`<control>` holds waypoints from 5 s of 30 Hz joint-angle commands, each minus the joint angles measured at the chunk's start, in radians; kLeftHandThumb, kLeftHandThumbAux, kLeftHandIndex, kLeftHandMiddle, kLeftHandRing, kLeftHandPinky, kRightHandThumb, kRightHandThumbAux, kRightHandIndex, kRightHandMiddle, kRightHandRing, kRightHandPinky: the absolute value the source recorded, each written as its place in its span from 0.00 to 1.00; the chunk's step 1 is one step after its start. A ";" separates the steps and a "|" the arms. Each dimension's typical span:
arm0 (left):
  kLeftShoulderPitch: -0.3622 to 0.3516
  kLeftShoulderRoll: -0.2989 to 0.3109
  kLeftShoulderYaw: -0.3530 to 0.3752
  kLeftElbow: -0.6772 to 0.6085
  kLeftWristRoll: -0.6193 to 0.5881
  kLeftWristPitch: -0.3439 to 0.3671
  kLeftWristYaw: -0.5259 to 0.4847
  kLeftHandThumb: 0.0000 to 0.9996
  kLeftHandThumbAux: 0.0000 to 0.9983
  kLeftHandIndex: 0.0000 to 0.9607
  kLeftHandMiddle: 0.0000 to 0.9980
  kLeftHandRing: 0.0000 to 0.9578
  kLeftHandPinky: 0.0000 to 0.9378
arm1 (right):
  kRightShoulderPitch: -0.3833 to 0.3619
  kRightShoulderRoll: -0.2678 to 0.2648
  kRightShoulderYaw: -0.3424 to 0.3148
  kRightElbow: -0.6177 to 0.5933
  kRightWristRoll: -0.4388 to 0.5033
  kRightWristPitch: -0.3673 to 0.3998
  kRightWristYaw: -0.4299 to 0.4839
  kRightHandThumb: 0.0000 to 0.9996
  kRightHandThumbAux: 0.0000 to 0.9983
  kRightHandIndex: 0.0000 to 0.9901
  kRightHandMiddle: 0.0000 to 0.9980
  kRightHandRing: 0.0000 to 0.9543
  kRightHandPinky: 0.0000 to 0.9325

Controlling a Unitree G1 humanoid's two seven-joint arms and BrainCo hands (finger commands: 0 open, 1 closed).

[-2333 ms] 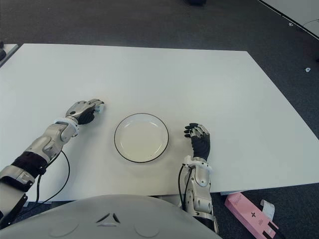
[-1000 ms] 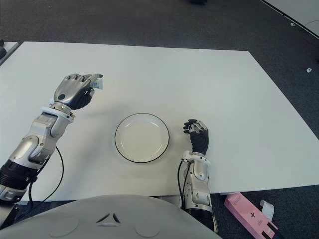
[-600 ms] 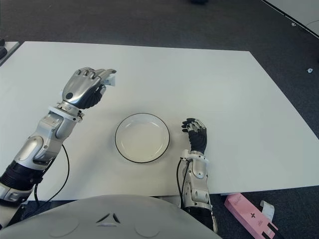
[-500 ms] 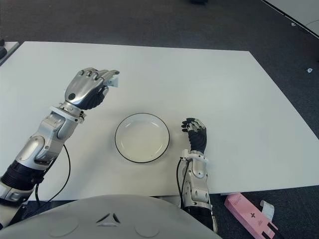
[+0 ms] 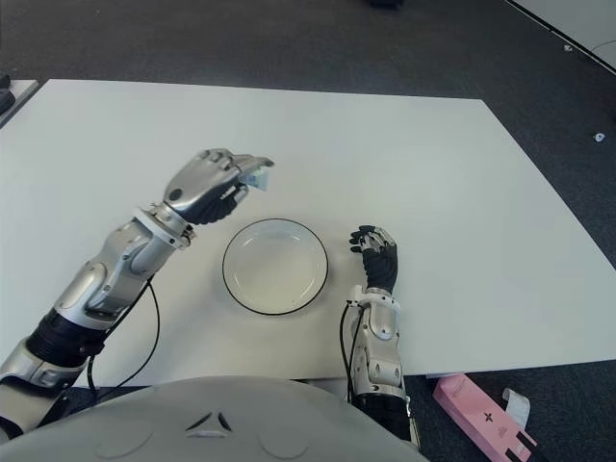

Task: Put the toothpaste on the table into the plate.

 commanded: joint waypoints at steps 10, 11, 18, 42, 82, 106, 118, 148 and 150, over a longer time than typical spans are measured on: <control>-0.047 -0.028 -0.099 0.108 -0.063 -0.100 -0.134 0.85 0.67 0.41 0.54 0.90 0.88 | 0.034 0.058 0.002 0.058 0.008 0.048 -0.014 0.71 0.72 0.44 0.53 0.53 0.54; -0.046 -0.031 -0.103 0.109 -0.065 -0.098 -0.146 0.85 0.67 0.41 0.54 0.89 0.87 | 0.035 0.057 0.003 0.057 0.008 0.048 -0.014 0.71 0.72 0.44 0.53 0.53 0.54; -0.070 -0.052 -0.175 0.228 0.039 -0.152 -0.062 0.85 0.67 0.41 0.54 0.90 0.86 | 0.044 0.057 0.004 0.045 0.010 0.053 -0.017 0.71 0.72 0.44 0.53 0.52 0.54; -0.074 -0.091 -0.261 0.544 0.101 -0.240 0.136 0.85 0.67 0.42 0.55 0.91 0.94 | 0.063 0.062 0.005 0.028 0.020 0.049 -0.018 0.71 0.72 0.43 0.53 0.54 0.55; 0.049 -0.032 -0.158 0.291 0.013 -0.229 0.073 0.00 0.36 0.00 0.00 0.00 0.00 | 0.050 0.055 0.010 0.039 0.020 0.064 -0.025 0.71 0.72 0.43 0.52 0.53 0.55; 0.103 -0.024 -0.082 0.150 -0.034 -0.173 0.015 0.07 0.37 0.00 0.00 0.00 0.00 | 0.045 0.052 0.010 0.053 0.021 0.050 -0.012 0.71 0.72 0.43 0.53 0.53 0.55; 0.188 -0.194 0.113 0.216 -0.147 -0.048 0.273 0.11 0.56 0.00 0.01 0.04 0.12 | 0.043 0.055 0.010 0.057 0.021 0.039 -0.010 0.71 0.72 0.43 0.52 0.53 0.54; 0.292 -0.445 0.370 0.288 -0.617 -0.106 0.359 0.69 0.73 0.45 0.50 0.49 0.49 | 0.006 0.040 -0.008 0.087 0.027 0.024 0.013 0.71 0.72 0.44 0.54 0.54 0.56; 0.288 -0.445 0.377 0.311 -0.651 -0.131 0.337 0.70 0.73 0.45 0.50 0.49 0.49 | 0.001 0.036 -0.009 0.092 0.025 0.021 0.016 0.71 0.72 0.44 0.54 0.54 0.56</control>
